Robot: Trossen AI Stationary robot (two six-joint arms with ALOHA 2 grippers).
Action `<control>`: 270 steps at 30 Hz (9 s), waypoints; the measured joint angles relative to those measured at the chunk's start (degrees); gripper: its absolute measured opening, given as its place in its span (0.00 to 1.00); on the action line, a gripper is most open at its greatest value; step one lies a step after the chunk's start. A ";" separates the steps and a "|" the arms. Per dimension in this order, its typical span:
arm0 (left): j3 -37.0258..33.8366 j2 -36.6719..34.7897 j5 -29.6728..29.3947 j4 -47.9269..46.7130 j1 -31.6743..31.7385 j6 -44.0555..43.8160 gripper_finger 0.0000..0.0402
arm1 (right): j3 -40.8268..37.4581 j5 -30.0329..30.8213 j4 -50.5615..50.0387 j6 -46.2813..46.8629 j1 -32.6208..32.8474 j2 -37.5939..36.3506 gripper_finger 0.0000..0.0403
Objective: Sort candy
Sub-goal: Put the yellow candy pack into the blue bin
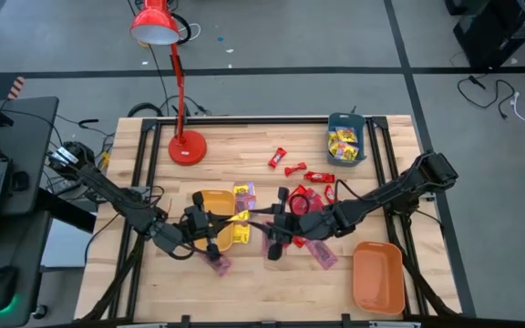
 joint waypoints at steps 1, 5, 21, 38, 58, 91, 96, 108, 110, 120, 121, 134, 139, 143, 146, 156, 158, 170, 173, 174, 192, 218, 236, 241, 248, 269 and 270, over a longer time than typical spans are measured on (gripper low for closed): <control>0.00 0.00 0.43 0.00 0.00 0.15 0.00 | 0.00 -0.02 0.00 0.00 -0.12 0.00 0.28; 0.00 0.00 1.87 -0.66 -0.04 0.15 0.00 | 0.00 -0.02 0.01 -0.30 -0.30 0.00 0.16; 0.00 0.00 2.20 -9.33 -1.64 -6.23 0.00 | 0.00 -0.09 -4.59 4.87 -0.12 -1.04 0.00; 0.00 -0.37 0.95 -8.66 -2.95 -7.54 0.00 | 0.00 -0.55 -8.51 5.94 4.08 -3.10 0.20; 0.00 -0.37 4.20 0.16 -2.63 0.57 0.00 | 0.00 -7.10 -8.44 10.24 0.16 -2.93 0.35; 0.00 -0.39 3.98 -6.69 -4.42 -3.91 0.00 | 0.00 -11.09 -8.74 10.01 -1.10 -2.91 0.01; 0.00 -0.39 1.31 -6.69 -4.42 -3.94 0.00 | 0.00 -12.11 -6.93 8.06 0.24 -2.91 0.11; 0.00 -0.37 1.49 -6.49 -2.45 -4.15 0.00 | 0.00 -8.07 -5.91 10.06 -0.29 -2.91 0.41; 0.00 -0.37 1.59 -6.09 -1.80 -4.15 0.00 | 0.00 -9.29 -5.93 10.10 -0.73 -2.91 0.42; 0.00 -0.39 9.32 -3.85 2.50 -2.31 0.00 | 0.00 -9.36 -6.01 10.12 -2.80 -2.91 0.39; 0.00 -0.39 9.34 -3.89 2.62 -1.89 0.00 | 0.00 -9.35 -5.99 10.12 -2.92 -2.91 0.39; 0.00 -0.39 9.46 -3.85 2.84 -1.14 0.00 | 0.00 -9.57 -6.36 7.69 -2.51 -2.91 0.02; 0.00 -0.39 9.46 -3.93 2.78 -1.14 0.00 | 0.00 -9.57 -6.39 8.41 -2.37 -2.91 0.00; 0.00 -0.39 9.43 -4.33 1.91 -1.14 0.00 | 0.00 -9.60 -6.40 9.02 -2.37 -2.91 0.00; 0.00 -0.39 9.07 -7.03 0.52 -1.40 0.00 | 0.00 -9.61 -6.43 9.19 -2.17 -2.91 0.00; -0.02 -0.37 7.14 -8.25 -0.98 -2.70 0.00 | -0.02 -8.98 -7.22 10.08 -2.11 -3.24 0.00; -0.02 -0.37 7.14 -8.96 -1.07 -3.15 0.00 | -0.02 -8.88 -8.16 10.09 -1.87 -4.05 0.01; -0.02 -0.38 6.40 -6.37 -1.25 -2.77 0.00 | -0.03 -14.64 -16.91 18.68 -0.14 -5.67 0.35; 0.00 -0.39 6.46 -3.96 -0.68 -0.95 0.00 | -0.07 -12.95 -16.77 19.37 -0.23 -4.74 0.44; 0.00 -0.39 6.47 -3.75 -0.52 0.04 0.00 | -0.07 -12.30 -16.87 19.27 -0.23 -4.70 0.47; 0.00 -0.39 8.73 0.67 0.33 4.09 0.00 | -0.04 -16.74 -11.88 15.11 -2.68 -4.81 0.40; 0.07 -0.39 5.90 -2.34 0.33 4.93 0.21 | -0.04 -17.07 -11.57 19.71 -3.36 -4.77 0.00; 0.07 -0.39 -9.09 -13.81 1.52 6.36 0.32 | 0.00 -15.04 -50.90 34.05 -21.74 -27.08 0.00; 0.07 -0.39 -9.17 -13.88 5.50 10.74 0.32 | 0.00 -17.03 -57.20 31.09 -31.80 -32.19 0.00; 0.07 -0.39 -1.74 -14.49 13.78 17.70 0.32 | 0.00 -24.47 -59.57 26.12 -46.18 -34.84 0.00; 0.07 -0.39 23.46 -14.43 40.55 29.04 0.32 | -8.12 -46.89 -59.12 22.33 -76.98 -34.81 0.00; 0.07 -0.39 24.58 -14.38 41.57 29.18 0.32 | -8.82 -47.74 -59.13 22.64 -77.93 -34.82 0.00</control>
